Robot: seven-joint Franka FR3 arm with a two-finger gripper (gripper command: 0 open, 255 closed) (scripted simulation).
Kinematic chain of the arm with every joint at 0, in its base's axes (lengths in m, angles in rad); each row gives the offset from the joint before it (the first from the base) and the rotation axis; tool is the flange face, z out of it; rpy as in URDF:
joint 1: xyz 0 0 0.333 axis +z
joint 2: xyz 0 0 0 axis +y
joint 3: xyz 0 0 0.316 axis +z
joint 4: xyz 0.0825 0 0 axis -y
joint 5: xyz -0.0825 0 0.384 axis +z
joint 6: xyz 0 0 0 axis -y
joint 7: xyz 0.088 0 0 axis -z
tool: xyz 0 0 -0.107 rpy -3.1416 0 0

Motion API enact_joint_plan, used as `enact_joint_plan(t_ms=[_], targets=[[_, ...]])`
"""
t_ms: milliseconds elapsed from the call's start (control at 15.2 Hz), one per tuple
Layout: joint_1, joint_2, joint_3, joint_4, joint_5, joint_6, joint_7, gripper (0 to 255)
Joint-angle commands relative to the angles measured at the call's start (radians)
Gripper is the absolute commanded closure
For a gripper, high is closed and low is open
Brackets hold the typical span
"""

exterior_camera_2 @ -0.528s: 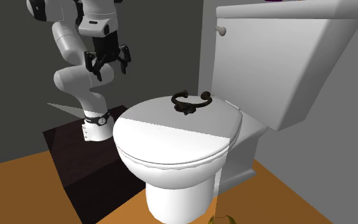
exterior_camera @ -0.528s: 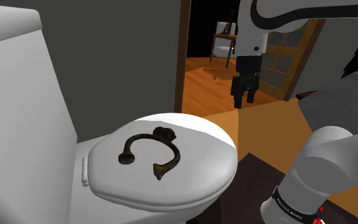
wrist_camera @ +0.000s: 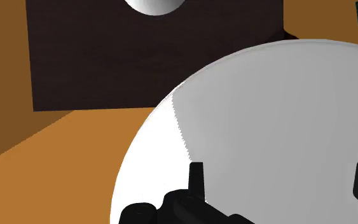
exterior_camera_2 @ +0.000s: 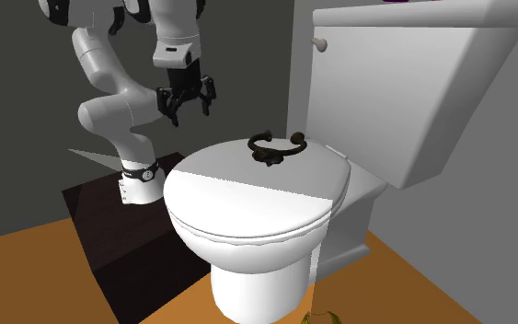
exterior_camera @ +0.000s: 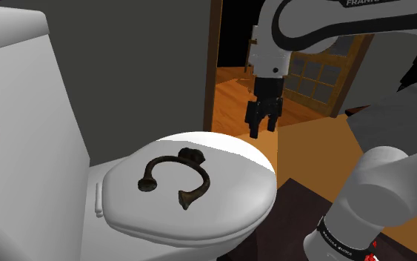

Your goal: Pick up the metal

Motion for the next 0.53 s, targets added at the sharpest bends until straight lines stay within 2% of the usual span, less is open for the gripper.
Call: enact_joint_plan(t_ms=[0, 462], targets=[[0.016, 0.039, 0.041, -0.006, 0.04, 0.067, 0.04, 0], [0.056, 0.198, 0.165, 0.019, 0.135, 0.279, 0.152, 0]])
